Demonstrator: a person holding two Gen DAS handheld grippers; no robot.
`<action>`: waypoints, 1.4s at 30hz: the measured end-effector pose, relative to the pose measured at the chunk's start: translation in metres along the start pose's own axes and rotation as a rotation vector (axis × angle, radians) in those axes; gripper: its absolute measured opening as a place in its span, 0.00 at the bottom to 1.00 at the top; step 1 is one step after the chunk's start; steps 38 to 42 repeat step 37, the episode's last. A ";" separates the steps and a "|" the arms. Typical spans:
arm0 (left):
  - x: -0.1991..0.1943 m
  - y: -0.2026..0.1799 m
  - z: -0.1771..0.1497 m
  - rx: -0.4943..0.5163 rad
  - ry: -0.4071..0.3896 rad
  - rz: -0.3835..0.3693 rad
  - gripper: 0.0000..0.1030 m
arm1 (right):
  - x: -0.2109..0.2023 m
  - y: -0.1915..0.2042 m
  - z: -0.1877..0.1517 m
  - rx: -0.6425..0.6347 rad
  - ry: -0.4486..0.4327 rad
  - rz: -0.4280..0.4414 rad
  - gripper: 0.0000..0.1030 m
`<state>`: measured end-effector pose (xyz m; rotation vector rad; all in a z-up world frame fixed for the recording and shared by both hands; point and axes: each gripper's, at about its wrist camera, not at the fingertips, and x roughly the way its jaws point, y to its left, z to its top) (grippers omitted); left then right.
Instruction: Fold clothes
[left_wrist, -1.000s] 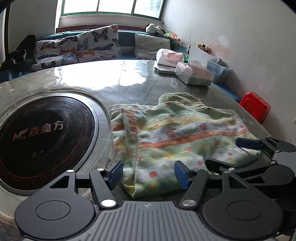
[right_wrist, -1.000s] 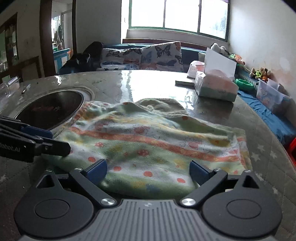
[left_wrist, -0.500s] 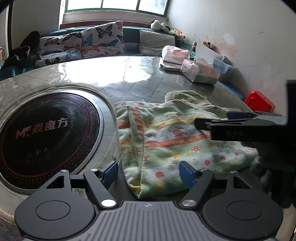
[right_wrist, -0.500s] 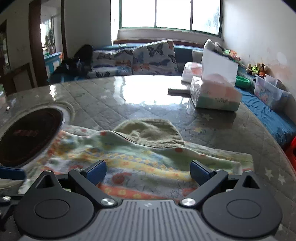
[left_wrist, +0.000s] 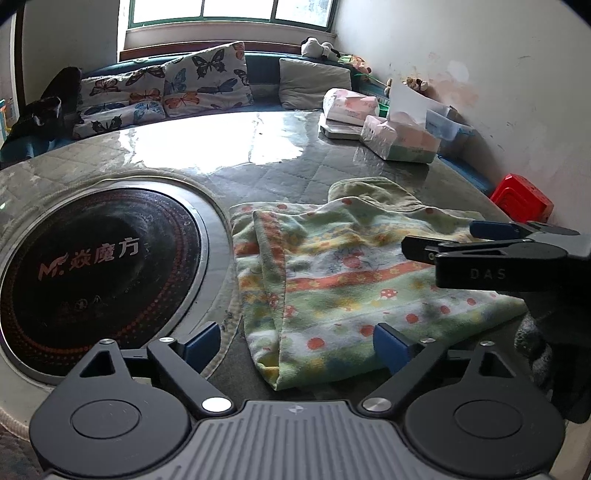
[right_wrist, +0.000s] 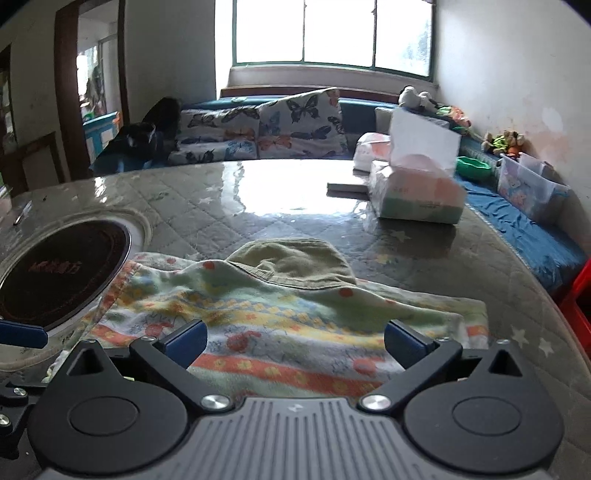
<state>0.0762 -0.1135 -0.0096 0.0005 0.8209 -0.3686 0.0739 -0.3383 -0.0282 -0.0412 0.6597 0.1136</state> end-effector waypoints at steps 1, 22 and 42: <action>-0.001 -0.001 0.000 0.006 -0.003 0.003 0.94 | -0.003 -0.001 -0.001 0.011 0.000 -0.007 1.00; -0.019 -0.003 -0.008 0.027 -0.015 0.008 1.00 | -0.047 -0.007 -0.033 0.061 0.053 -0.030 1.00; -0.027 -0.011 -0.022 0.047 0.009 -0.007 1.00 | -0.060 0.001 -0.053 0.091 0.090 -0.055 1.00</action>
